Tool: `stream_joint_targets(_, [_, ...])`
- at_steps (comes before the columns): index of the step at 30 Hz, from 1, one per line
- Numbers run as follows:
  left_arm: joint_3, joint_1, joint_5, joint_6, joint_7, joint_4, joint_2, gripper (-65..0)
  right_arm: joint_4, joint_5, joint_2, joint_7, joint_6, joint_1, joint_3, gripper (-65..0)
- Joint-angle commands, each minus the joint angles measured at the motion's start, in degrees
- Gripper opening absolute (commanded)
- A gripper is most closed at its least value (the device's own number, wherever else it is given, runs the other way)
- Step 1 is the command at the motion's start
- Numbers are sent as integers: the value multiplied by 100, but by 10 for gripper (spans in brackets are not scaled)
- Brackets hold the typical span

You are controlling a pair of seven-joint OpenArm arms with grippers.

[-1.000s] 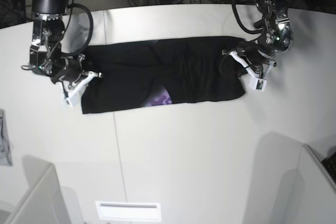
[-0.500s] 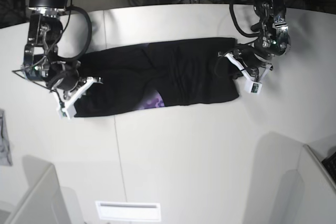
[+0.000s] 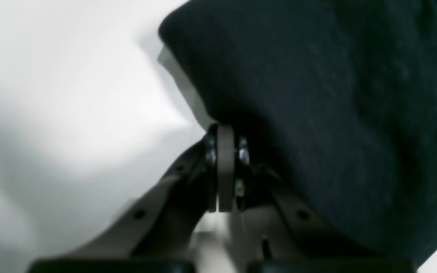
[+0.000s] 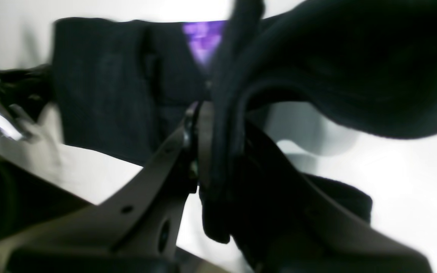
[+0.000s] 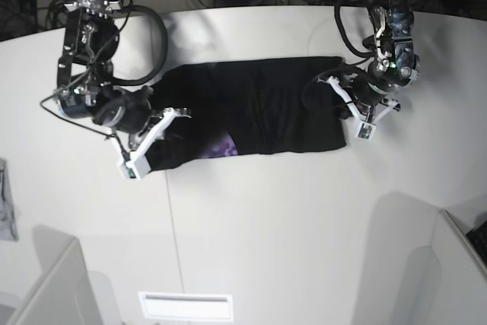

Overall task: Fold the T-shirt properly
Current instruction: 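Grasp the strip end with the right gripper and fold it toward the left gripper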

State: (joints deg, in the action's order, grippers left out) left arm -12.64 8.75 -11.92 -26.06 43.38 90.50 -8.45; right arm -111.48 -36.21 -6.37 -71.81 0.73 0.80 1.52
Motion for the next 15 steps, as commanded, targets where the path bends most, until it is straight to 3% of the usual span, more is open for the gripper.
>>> stream_joint_targets(1, [-15, -1, 212, 9, 71, 71, -30, -650, -118, -120, 44, 65, -113, -102, -165, -650])
stream_joint_targets(9, [196, -1, 282, 9, 71, 62, -30, -650, -127, -129, 184, 355, -983, -225, -1290, -650])
stream_joint_targets(15, [557, -36, 318, 35, 71, 71, -30, -650, -135, -129, 457, 355, -1018, -322, -1484, -650])
